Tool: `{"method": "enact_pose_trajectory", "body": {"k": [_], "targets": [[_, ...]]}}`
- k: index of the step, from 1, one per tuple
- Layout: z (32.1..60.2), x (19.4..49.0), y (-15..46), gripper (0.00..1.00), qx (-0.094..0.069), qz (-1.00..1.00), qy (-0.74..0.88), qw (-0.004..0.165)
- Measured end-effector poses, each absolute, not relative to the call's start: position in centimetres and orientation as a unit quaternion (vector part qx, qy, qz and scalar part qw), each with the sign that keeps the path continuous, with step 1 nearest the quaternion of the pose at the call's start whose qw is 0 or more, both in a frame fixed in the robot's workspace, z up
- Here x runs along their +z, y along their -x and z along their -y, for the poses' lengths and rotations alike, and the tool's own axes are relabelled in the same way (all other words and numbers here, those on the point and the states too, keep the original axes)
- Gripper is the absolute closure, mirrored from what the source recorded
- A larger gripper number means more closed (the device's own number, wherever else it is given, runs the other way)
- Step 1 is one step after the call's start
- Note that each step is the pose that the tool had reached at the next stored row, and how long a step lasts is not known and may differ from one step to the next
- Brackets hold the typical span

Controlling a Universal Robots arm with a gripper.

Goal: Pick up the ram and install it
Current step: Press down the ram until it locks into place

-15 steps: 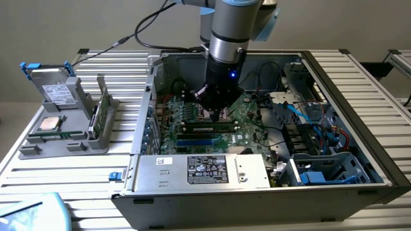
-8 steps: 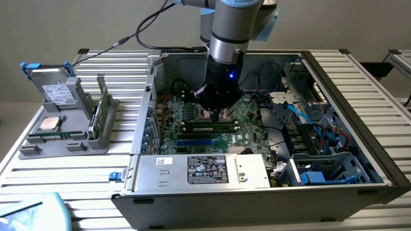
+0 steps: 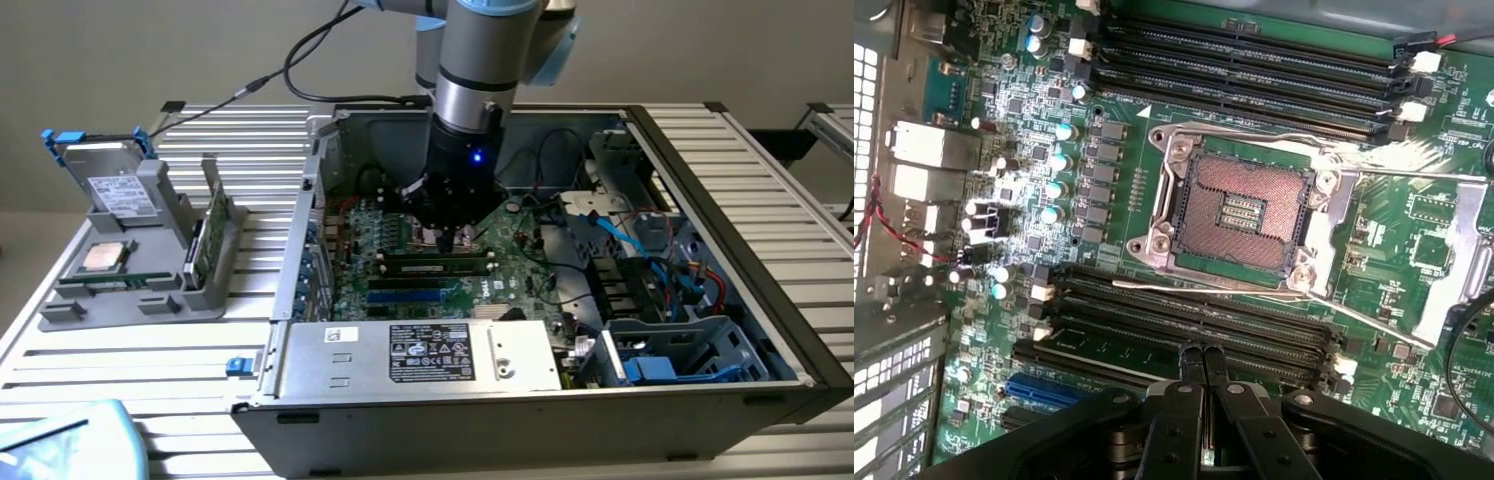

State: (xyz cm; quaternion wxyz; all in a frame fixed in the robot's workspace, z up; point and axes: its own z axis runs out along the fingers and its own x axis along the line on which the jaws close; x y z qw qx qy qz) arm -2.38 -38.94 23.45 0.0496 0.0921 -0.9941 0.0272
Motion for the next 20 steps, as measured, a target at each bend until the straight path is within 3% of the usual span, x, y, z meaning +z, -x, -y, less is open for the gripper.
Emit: {"method": "enact_pose_trajectory", "body": {"k": [20], "targets": [[38.95,23.60,2.66,0.90,0.036,0.998,-0.025,0.050]]}}
